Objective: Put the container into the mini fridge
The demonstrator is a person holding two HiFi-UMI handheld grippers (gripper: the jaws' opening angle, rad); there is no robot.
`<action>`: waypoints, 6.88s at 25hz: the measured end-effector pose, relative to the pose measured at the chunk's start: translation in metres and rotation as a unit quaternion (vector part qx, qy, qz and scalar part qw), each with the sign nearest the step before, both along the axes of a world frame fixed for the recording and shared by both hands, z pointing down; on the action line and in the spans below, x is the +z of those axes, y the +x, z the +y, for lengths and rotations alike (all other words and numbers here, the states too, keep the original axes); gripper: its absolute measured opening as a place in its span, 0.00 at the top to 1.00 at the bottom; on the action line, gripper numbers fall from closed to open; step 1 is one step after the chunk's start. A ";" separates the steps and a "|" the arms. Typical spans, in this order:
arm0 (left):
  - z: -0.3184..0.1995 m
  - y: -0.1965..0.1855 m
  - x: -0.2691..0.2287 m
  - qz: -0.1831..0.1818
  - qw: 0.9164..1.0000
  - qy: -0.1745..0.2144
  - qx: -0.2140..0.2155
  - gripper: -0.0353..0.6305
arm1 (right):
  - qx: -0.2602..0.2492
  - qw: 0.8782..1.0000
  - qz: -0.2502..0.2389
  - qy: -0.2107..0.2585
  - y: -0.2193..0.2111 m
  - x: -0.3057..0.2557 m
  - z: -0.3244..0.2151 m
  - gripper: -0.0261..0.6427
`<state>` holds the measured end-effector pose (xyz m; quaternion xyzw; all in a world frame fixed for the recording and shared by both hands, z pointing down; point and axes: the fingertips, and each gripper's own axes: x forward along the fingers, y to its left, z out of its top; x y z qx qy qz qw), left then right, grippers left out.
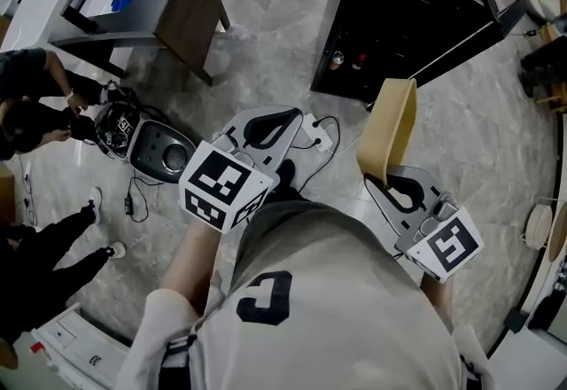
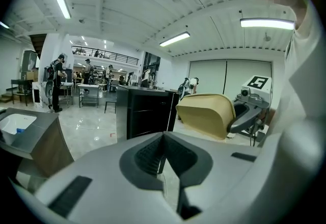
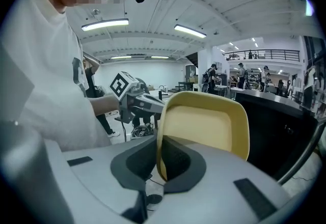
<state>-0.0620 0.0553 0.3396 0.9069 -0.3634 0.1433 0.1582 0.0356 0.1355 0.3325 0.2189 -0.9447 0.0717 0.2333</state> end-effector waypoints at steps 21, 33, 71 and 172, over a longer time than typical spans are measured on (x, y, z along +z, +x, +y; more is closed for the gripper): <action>-0.093 -0.039 0.024 0.022 0.998 -0.026 0.047 0.87 | 0.011 0.994 0.111 -0.002 -0.058 0.027 -0.105 0.91; -0.142 0.031 0.029 -0.025 0.999 -0.023 0.014 0.87 | -0.040 0.994 0.098 0.012 0.008 0.040 -0.177 0.91; -0.223 0.060 0.045 0.017 0.998 -0.063 -0.025 0.87 | -0.086 0.950 0.301 -0.008 0.092 0.135 -0.278 0.91; -0.235 0.066 0.109 -0.003 0.968 -0.193 -0.162 0.87 | -0.054 0.885 0.461 0.038 0.206 0.337 -0.537 0.71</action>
